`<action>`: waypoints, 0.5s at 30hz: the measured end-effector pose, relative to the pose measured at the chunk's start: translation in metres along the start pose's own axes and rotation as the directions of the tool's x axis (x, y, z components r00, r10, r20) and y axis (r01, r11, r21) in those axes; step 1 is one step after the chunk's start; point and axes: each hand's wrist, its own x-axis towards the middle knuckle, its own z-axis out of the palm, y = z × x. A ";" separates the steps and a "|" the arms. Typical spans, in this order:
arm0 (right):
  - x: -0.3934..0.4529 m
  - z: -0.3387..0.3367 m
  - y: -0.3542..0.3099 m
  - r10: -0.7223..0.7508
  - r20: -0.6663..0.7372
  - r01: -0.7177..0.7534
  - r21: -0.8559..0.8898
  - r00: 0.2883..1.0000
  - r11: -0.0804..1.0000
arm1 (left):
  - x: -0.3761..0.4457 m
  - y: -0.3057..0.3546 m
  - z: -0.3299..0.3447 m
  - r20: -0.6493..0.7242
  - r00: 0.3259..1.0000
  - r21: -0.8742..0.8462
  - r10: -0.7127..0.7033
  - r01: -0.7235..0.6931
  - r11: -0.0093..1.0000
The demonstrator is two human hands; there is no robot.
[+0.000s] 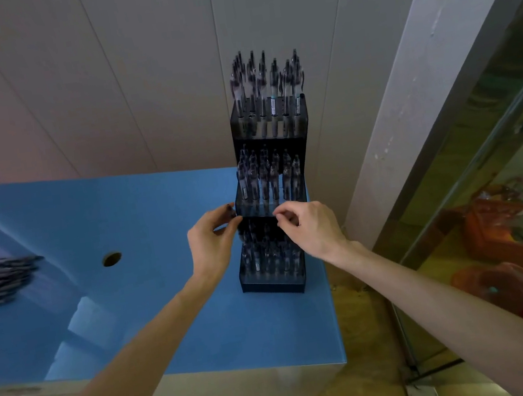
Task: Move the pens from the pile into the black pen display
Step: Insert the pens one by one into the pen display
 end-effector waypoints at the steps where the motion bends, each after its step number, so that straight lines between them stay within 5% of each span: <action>1: -0.001 0.000 0.001 0.006 0.002 -0.006 0.000 1.000 1.000 | -0.003 -0.001 0.001 0.007 1.000 0.016 0.001 -0.001 1.000; 7: -0.004 0.001 0.005 0.017 0.017 -0.017 0.002 1.000 1.000 | -0.009 0.000 0.003 0.042 0.998 0.104 0.052 -0.056 0.993; 15: -0.007 0.003 0.003 0.023 0.013 -0.023 0.002 1.000 1.000 | -0.015 0.010 -0.010 -0.055 0.998 -0.034 0.029 -0.031 0.999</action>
